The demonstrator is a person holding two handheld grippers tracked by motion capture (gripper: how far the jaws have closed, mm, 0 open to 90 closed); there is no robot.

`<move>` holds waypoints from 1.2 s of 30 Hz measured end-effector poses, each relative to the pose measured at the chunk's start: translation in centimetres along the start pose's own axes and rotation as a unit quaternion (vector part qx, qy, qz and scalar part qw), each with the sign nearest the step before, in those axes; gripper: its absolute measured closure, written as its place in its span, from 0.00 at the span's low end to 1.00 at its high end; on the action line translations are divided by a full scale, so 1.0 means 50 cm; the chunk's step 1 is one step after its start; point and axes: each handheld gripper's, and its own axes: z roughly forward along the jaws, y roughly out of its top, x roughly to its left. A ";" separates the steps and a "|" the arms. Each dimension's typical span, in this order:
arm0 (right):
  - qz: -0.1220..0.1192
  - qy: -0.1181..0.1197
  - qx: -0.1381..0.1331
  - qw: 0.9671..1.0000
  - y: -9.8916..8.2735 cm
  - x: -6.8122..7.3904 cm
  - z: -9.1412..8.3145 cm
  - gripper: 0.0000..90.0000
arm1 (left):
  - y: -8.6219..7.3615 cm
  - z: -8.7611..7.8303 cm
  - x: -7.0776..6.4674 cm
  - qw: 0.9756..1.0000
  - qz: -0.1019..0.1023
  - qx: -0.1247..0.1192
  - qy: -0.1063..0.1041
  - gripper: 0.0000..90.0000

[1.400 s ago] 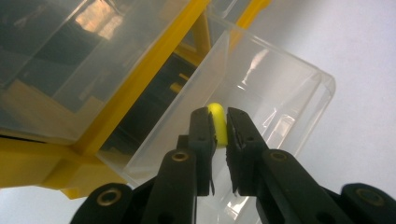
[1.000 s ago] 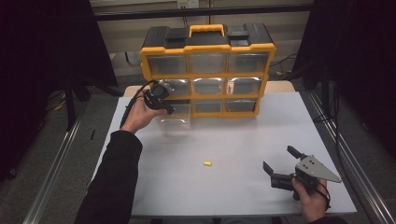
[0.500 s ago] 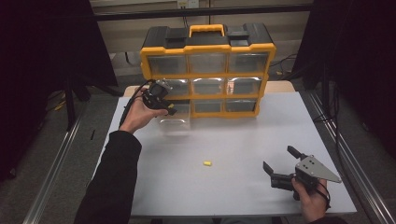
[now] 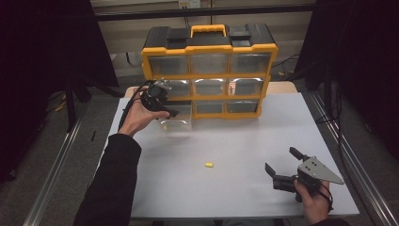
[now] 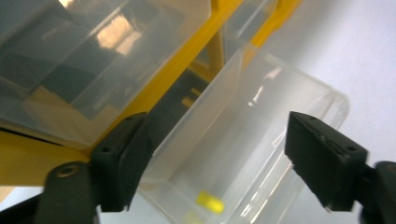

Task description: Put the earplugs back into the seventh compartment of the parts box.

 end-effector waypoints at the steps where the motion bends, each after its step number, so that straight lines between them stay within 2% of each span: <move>1: 0.000 0.000 0.001 1.000 0.000 0.000 0.000 0.00 | -0.002 -0.003 -0.002 1.000 -0.005 -0.010 0.003 0.18; 3: 0.000 0.000 0.000 1.000 0.000 0.000 0.000 0.00 | -0.006 -0.010 -0.004 1.000 -0.002 -0.022 0.003 0.14; 6: 0.000 0.000 -0.001 1.000 0.000 0.001 0.000 0.00 | -0.015 -0.016 -0.010 0.999 -0.001 -0.033 0.014 0.09; 8: 0.000 0.000 0.000 1.000 0.000 0.000 0.000 0.00 | -0.021 -0.021 -0.013 0.999 -0.007 -0.047 0.012 0.07; 10: 0.000 -0.001 -0.001 1.000 0.000 0.000 0.000 0.00 | -0.027 -0.026 -0.016 0.998 -0.014 -0.061 0.012 0.06; 16: 0.000 -0.003 0.000 1.000 0.000 0.001 0.000 0.00 | -0.039 -0.039 -0.036 0.996 -0.014 -0.082 0.024 0.06; 20: 0.000 -0.003 -0.002 1.000 0.000 0.000 0.000 0.00 | -0.048 -0.050 -0.047 0.992 -0.027 -0.116 0.029 0.06; 23: 0.000 -0.004 -0.002 1.000 0.000 0.000 0.000 0.00 | -0.057 -0.055 -0.060 0.991 -0.033 -0.129 0.023 0.04; 26: 0.000 -0.004 -0.002 1.000 0.000 0.001 0.000 0.00 | -0.071 -0.056 -0.075 0.988 -0.042 -0.150 0.019 0.05; 29: 0.000 -0.004 -0.002 1.000 0.000 0.001 0.000 0.00 | -0.083 -0.055 -0.088 0.986 -0.045 -0.163 0.008 0.04; 30: 0.000 -0.004 -0.002 1.000 0.000 0.001 0.000 0.00 | -0.086 -0.057 -0.092 0.985 -0.040 -0.165 0.016 0.04; 32: 0.000 -0.005 -0.002 1.000 0.000 0.000 0.000 0.00 | -0.093 -0.061 -0.100 0.983 -0.046 -0.174 0.022 0.04; 34: 0.000 -0.004 -0.001 1.000 0.000 0.000 0.000 0.00 | -0.102 -0.067 -0.106 0.980 -0.061 -0.190 0.020 0.04; 36: 0.000 -0.005 -0.001 1.000 0.000 0.000 0.000 0.00 | -0.109 -0.073 -0.114 0.978 -0.064 -0.199 0.016 0.04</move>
